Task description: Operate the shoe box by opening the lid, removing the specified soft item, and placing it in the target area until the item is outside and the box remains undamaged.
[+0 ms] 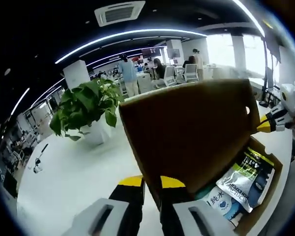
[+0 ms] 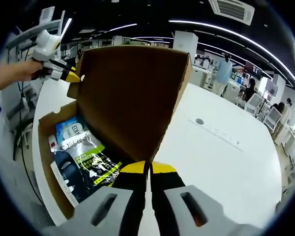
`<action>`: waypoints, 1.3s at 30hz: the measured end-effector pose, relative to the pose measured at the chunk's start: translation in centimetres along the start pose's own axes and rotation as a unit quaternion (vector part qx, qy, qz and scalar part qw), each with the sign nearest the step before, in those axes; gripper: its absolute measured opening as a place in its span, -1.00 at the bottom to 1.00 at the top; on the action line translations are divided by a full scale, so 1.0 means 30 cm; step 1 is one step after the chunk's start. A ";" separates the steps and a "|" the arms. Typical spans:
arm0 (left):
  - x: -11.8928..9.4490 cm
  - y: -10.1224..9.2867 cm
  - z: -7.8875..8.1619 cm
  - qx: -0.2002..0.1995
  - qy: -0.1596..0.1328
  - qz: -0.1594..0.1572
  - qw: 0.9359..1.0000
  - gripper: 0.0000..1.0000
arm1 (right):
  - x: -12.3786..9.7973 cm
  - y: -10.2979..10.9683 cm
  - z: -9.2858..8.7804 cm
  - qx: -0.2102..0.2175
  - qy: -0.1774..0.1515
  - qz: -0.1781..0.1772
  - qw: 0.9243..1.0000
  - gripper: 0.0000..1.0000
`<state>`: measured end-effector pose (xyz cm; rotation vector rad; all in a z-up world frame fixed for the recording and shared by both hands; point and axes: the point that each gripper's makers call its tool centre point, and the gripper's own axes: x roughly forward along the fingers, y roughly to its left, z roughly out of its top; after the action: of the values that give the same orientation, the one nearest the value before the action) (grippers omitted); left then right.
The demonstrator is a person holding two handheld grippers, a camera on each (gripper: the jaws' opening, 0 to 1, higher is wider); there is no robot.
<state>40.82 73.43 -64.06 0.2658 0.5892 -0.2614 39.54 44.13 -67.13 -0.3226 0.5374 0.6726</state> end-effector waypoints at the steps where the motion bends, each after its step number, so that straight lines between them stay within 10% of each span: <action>1: 0.000 -0.003 -0.014 0.000 0.004 0.003 1.000 -0.80 | 0.001 0.000 0.000 -0.001 0.000 0.000 1.000 -1.00; 11: -0.016 -0.024 -0.135 -0.052 0.024 0.011 0.998 -0.86 | 0.011 -0.005 0.005 -0.003 0.001 0.000 1.000 -1.00; 39: 0.040 -0.015 -0.109 -0.062 0.021 0.014 0.998 -0.95 | 0.063 -0.044 0.011 -0.002 0.001 -0.003 1.000 -0.96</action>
<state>39.98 73.84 -67.44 0.1600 0.6399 -0.1913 41.76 44.25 -67.78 -0.3293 0.5375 0.6679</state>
